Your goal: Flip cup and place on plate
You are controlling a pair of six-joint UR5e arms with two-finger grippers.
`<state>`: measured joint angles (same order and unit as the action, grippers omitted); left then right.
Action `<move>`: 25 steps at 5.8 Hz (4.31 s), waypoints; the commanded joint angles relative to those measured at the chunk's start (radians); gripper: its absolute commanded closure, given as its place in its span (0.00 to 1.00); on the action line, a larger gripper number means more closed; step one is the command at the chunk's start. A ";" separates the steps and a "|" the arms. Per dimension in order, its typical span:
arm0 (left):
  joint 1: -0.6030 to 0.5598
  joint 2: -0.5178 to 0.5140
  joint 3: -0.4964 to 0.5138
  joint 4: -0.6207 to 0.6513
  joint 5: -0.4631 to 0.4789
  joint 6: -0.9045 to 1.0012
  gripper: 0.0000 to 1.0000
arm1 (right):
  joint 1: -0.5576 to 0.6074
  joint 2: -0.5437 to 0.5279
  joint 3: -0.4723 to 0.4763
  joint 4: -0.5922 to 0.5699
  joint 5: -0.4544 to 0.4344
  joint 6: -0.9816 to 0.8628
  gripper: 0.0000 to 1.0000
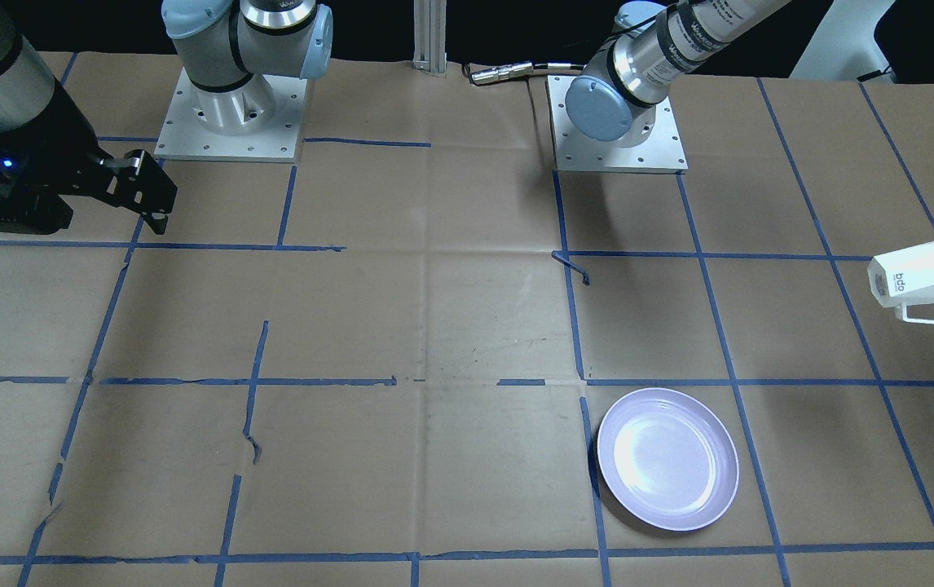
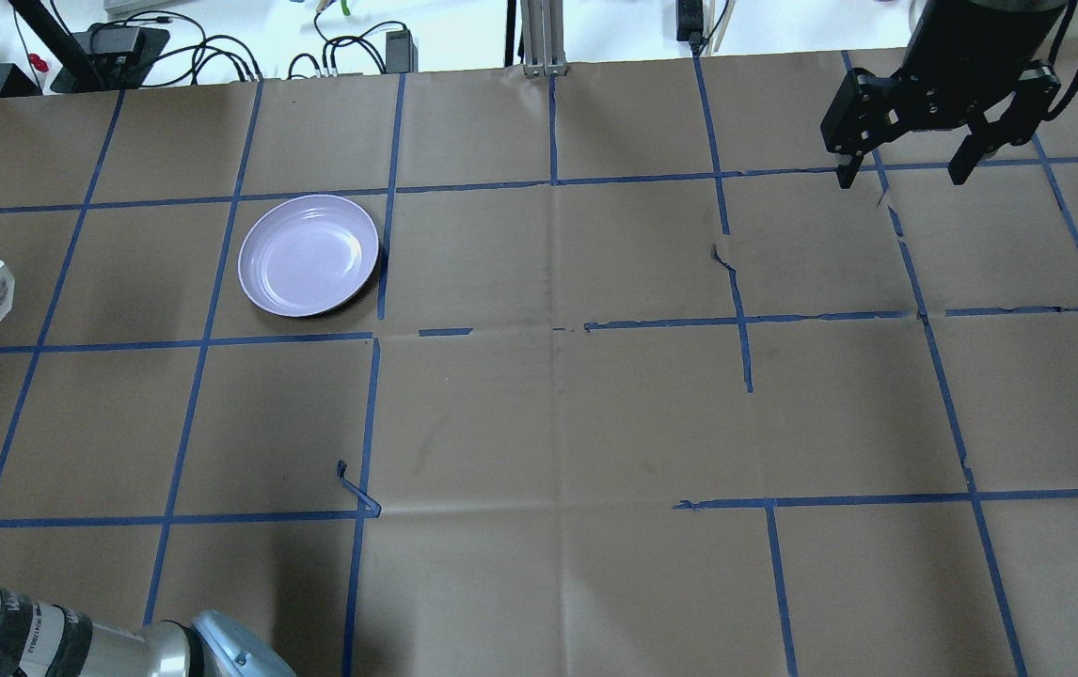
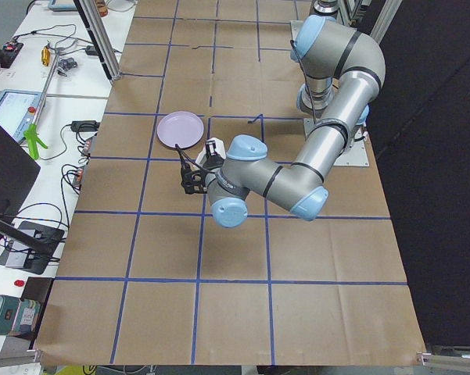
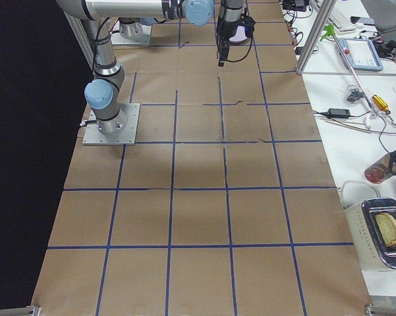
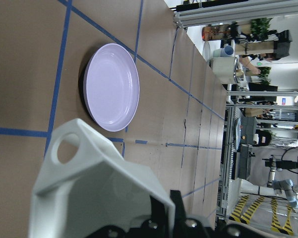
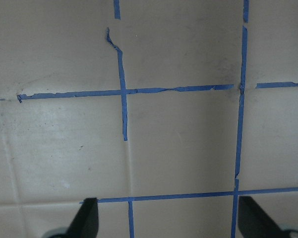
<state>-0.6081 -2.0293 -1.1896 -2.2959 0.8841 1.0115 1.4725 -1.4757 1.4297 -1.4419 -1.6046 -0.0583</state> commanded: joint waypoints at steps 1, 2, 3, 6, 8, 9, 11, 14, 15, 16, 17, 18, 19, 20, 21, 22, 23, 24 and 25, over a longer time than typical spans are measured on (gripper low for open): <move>-0.228 0.125 -0.008 0.337 0.148 -0.409 1.00 | 0.000 0.000 0.000 0.000 0.000 0.000 0.00; -0.403 0.171 -0.034 0.512 0.285 -0.636 1.00 | 0.000 0.000 0.000 0.000 0.000 0.000 0.00; -0.567 0.214 -0.104 0.668 0.408 -0.801 1.00 | 0.000 0.000 0.000 0.000 0.000 0.000 0.00; -0.853 0.239 -0.284 1.034 0.726 -1.015 1.00 | 0.000 0.000 0.000 0.000 0.000 0.000 0.00; -0.861 0.166 -0.410 1.202 0.725 -1.080 1.00 | 0.000 0.000 0.000 0.000 0.000 0.000 0.00; -0.863 0.108 -0.498 1.378 0.727 -1.081 1.00 | 0.000 0.000 0.000 0.000 0.000 0.000 0.00; -0.898 -0.009 -0.548 1.585 0.768 -1.085 1.00 | 0.000 0.000 0.000 0.000 0.000 0.000 0.00; -0.888 0.004 -0.521 1.578 0.785 -1.078 0.01 | 0.000 0.000 0.000 0.000 0.000 0.000 0.00; -0.886 0.041 -0.489 1.485 0.777 -1.078 0.01 | 0.000 0.000 0.000 0.000 0.000 0.000 0.00; -0.881 0.111 -0.396 1.241 0.776 -1.078 0.01 | 0.000 0.000 0.000 0.000 0.000 0.000 0.00; -0.898 0.154 -0.289 1.008 0.773 -1.078 0.01 | 0.000 0.000 0.000 0.000 0.000 0.000 0.00; -0.915 0.185 -0.218 0.845 0.751 -1.081 0.00 | 0.000 0.000 0.000 0.000 0.000 0.000 0.00; -0.964 0.237 -0.197 0.696 0.699 -1.081 0.00 | 0.000 0.000 0.000 0.000 0.000 0.000 0.00; -1.007 0.286 -0.197 0.594 0.700 -1.091 0.00 | 0.000 0.000 0.000 0.000 0.000 0.000 0.00; -1.016 0.329 -0.218 0.580 0.699 -1.094 0.00 | 0.000 0.000 0.000 0.000 0.000 0.000 0.00; -1.016 0.363 -0.238 0.569 0.700 -1.103 0.00 | 0.000 0.000 0.000 0.000 0.000 0.000 0.00; -1.016 0.365 -0.239 0.570 0.704 -1.104 0.00 | 0.000 0.000 0.000 0.000 0.000 0.000 0.00; -1.015 0.366 -0.239 0.570 0.701 -1.104 0.00 | 0.000 0.000 0.000 0.000 0.000 0.000 0.00; -1.015 0.365 -0.239 0.570 0.699 -1.104 0.00 | 0.000 0.000 0.000 0.000 0.000 0.000 0.00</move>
